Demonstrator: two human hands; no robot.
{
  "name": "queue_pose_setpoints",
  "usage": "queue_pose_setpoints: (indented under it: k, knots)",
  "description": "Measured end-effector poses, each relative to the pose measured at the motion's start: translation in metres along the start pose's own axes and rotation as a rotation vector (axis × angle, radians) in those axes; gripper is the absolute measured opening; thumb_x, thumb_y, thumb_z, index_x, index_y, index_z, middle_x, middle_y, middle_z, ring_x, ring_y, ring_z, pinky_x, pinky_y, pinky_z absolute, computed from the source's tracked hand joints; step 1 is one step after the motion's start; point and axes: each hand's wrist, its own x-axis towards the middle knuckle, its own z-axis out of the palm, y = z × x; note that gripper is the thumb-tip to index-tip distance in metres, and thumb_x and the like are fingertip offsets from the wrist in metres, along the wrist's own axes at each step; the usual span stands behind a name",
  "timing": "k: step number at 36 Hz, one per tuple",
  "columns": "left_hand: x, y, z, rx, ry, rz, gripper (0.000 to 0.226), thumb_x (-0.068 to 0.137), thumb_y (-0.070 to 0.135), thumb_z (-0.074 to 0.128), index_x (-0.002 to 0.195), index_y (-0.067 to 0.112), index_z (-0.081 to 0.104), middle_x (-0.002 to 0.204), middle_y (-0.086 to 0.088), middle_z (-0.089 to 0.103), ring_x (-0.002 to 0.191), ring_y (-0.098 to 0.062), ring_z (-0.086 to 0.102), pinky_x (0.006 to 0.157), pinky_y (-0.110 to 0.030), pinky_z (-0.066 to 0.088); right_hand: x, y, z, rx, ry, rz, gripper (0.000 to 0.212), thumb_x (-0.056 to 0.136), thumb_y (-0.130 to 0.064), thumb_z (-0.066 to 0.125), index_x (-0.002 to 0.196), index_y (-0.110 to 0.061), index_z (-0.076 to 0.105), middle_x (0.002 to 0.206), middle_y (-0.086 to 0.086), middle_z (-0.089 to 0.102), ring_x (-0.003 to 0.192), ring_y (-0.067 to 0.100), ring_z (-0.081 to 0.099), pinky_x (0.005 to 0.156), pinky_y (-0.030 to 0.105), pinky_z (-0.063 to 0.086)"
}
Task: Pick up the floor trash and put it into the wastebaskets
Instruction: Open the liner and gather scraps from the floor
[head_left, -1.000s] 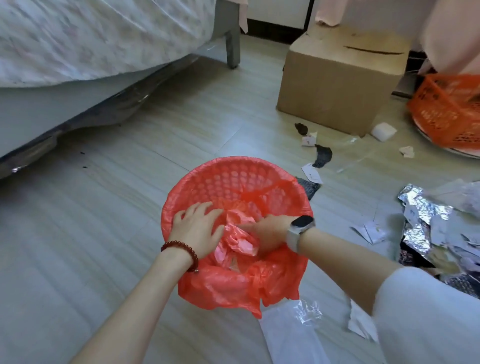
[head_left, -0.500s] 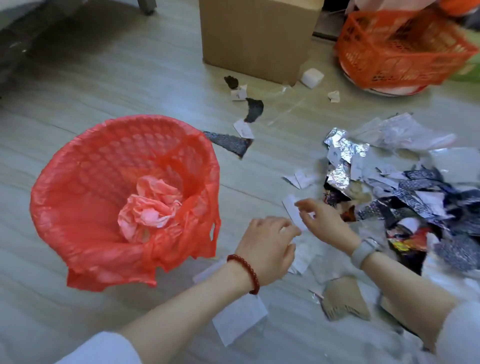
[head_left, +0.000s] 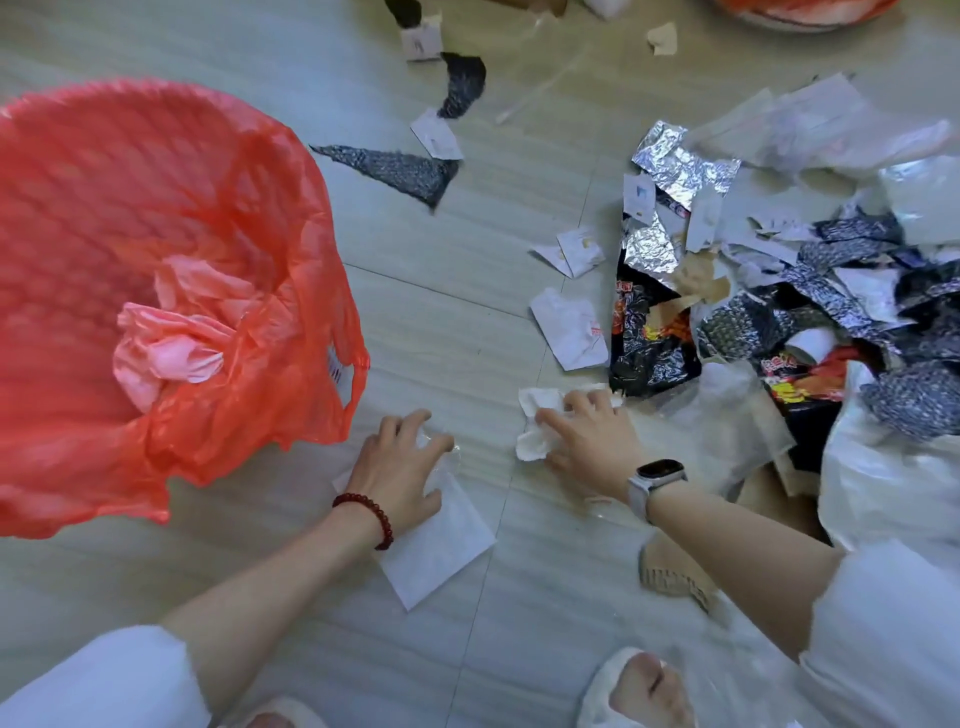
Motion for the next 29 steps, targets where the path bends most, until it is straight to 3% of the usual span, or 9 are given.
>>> queue_pose_setpoints:
  k: [2, 6, 9, 13, 18, 23, 25, 27, 29]
  knots:
    - [-0.003, -0.001, -0.001, -0.081, 0.049, -0.01, 0.052, 0.073, 0.032, 0.061, 0.122, 0.026, 0.047, 0.142, -0.007, 0.029, 0.125, -0.027, 0.029, 0.1, -0.038, 0.032, 0.002, -0.002, 0.004, 0.099, 0.062, -0.033, 0.028, 0.082, -0.02, 0.057, 0.108, -0.012, 0.059, 0.112, 0.018, 0.051, 0.103, 0.04, 0.047, 0.075, 0.045, 0.045]
    - [-0.011, -0.003, -0.002, -0.249, 0.132, -0.017, 0.067, 0.064, 0.05, 0.045, 0.127, 0.029, 0.045, 0.124, -0.003, 0.039, 0.117, -0.02, 0.037, 0.096, -0.031, 0.037, -0.003, -0.005, 0.01, 0.304, 0.099, -0.042, 0.015, 0.083, -0.005, 0.052, 0.097, 0.0, 0.056, 0.105, 0.017, 0.05, 0.091, 0.036, 0.05, 0.068, 0.038, 0.039]
    - [-0.018, -0.005, 0.003, -0.259, 0.169, 0.081, 0.07, 0.062, 0.051, 0.044, 0.129, 0.032, 0.046, 0.114, -0.003, 0.046, 0.105, -0.021, 0.047, 0.089, -0.035, 0.045, -0.007, -0.013, -0.013, 0.672, 0.351, 0.045, 0.008, 0.08, -0.003, 0.053, 0.086, 0.001, 0.053, 0.093, 0.01, 0.044, 0.083, 0.024, 0.046, 0.072, 0.027, 0.037]
    - [-0.019, -0.004, 0.013, 0.029, -0.155, 0.214, 0.081, 0.065, 0.047, 0.048, 0.141, 0.038, 0.025, 0.136, -0.008, 0.031, 0.129, -0.028, 0.027, 0.102, -0.037, 0.029, -0.016, -0.017, -0.057, 0.993, 0.654, 0.145, 0.006, 0.082, -0.006, 0.051, 0.078, -0.01, 0.05, 0.08, -0.001, 0.044, 0.072, 0.003, 0.039, 0.068, 0.007, 0.034]
    - [-0.009, -0.01, 0.026, 0.345, -0.339, 0.277, 0.095, 0.074, 0.028, 0.068, 0.142, 0.044, 0.003, 0.153, 0.001, -0.024, 0.138, -0.033, -0.026, 0.111, -0.057, -0.007, -0.018, 0.005, -0.079, 1.739, 0.675, 0.45, 0.01, 0.085, -0.011, 0.056, 0.087, -0.018, 0.05, 0.084, 0.002, 0.055, 0.081, 0.017, 0.055, 0.072, 0.028, 0.046]
    - [-0.003, -0.009, 0.024, 0.33, -0.293, 0.257, 0.082, 0.065, 0.034, 0.078, 0.133, 0.028, 0.031, 0.156, -0.002, -0.002, 0.141, -0.033, -0.017, 0.111, -0.059, -0.004, -0.019, 0.021, -0.092, 2.093, 0.772, 0.503, 0.033, 0.091, 0.011, 0.038, 0.098, -0.02, 0.048, 0.099, 0.006, 0.057, 0.088, 0.019, 0.06, 0.079, 0.037, 0.051]
    - [-0.002, -0.009, 0.019, 0.368, -0.233, 0.312, 0.079, 0.055, 0.042, 0.082, 0.122, 0.021, 0.045, 0.149, -0.009, 0.024, 0.142, -0.036, 0.003, 0.11, -0.06, 0.0, -0.019, 0.025, -0.094, 2.045, 0.793, 0.505, 0.034, 0.091, 0.009, 0.038, 0.097, -0.023, 0.05, 0.093, 0.001, 0.057, 0.076, 0.009, 0.059, 0.075, 0.034, 0.052]
    - [-0.003, -0.011, 0.015, 0.455, -0.179, 0.336, 0.082, 0.026, 0.054, 0.085, 0.096, 0.02, 0.059, 0.116, -0.009, 0.057, 0.126, -0.036, 0.044, 0.103, -0.063, 0.018, -0.022, 0.03, -0.093, 1.628, 0.756, 0.508, 0.022, 0.091, -0.001, 0.04, 0.095, -0.019, 0.051, 0.082, -0.003, 0.053, 0.064, -0.002, 0.052, 0.069, 0.027, 0.047]
    - [-0.003, -0.016, 0.02, 0.452, -0.081, 0.364, 0.084, 0.011, 0.059, 0.081, 0.084, 0.023, 0.06, 0.086, -0.002, 0.061, 0.1, -0.028, 0.061, 0.101, -0.063, 0.026, -0.027, 0.031, -0.089, 1.146, 0.62, 0.393, 0.028, 0.084, -0.014, 0.038, 0.107, -0.017, 0.053, 0.09, -0.004, 0.051, 0.075, -0.002, 0.05, 0.069, 0.014, 0.039]
